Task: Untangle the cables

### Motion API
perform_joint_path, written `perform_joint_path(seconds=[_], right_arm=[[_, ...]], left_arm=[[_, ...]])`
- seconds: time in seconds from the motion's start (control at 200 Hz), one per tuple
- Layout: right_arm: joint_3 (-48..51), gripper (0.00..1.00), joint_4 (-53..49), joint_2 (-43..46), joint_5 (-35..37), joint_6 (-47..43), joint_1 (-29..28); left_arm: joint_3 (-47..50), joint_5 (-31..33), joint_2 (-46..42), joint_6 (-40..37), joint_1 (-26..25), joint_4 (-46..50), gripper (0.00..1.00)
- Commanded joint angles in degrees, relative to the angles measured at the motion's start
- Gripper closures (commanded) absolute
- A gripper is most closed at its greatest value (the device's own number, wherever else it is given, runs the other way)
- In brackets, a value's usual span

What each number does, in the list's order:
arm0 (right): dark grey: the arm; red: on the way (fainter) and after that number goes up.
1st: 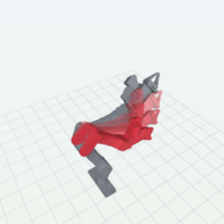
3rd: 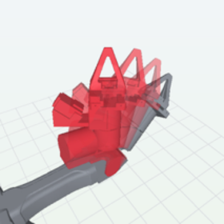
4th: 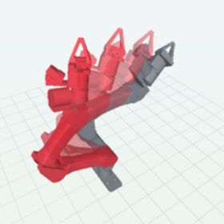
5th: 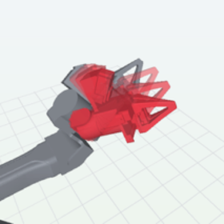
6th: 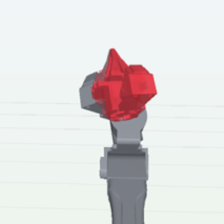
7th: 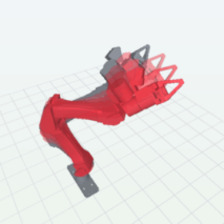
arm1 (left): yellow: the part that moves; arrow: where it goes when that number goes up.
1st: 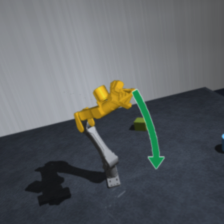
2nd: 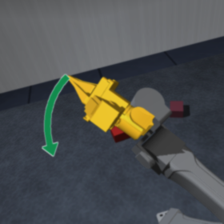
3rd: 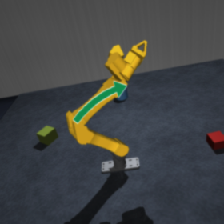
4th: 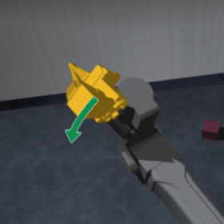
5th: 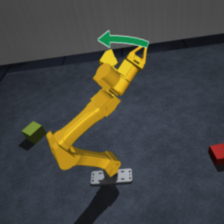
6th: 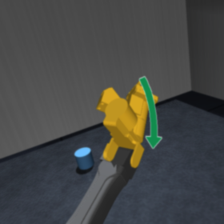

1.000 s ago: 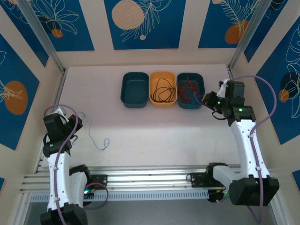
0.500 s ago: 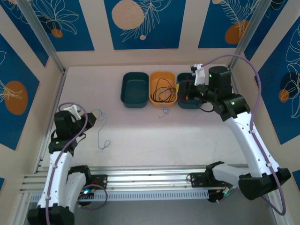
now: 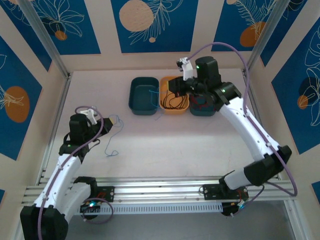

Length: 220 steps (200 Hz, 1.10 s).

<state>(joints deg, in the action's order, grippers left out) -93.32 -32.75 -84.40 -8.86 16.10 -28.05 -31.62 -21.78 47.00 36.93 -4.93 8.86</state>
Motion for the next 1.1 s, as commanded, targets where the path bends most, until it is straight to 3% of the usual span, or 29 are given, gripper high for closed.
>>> perform_joint_path(seconds=[0.0,0.505,0.745,0.87,1.095], right_arm=[[-4.34,1.00,0.78,-4.30,1.56,-0.85,-0.43],[-34.25,1.00,-5.64,-35.08,7.87,-1.33,-0.16],[-50.87,1.00,-13.79,-50.04,6.63,-0.89,0.28],[-52.92,1.00,-16.29,-53.77,5.49,-0.32,0.19],[-48.61,0.62,-17.73,-54.39,3.38,-1.27,-0.26]], left_arm=[[0.67,1.02,-0.39,0.37,-0.72,-2.19,1.00],[0.78,0.86,-1.91,-0.42,-0.96,-0.91,1.00],[-0.19,0.43,-2.26,-0.88,-0.96,-0.10,1.00],[-0.90,0.07,-2.68,-1.58,-0.96,0.48,1.00],[-1.95,-0.78,-2.49,-2.74,-0.96,0.81,1.00]])
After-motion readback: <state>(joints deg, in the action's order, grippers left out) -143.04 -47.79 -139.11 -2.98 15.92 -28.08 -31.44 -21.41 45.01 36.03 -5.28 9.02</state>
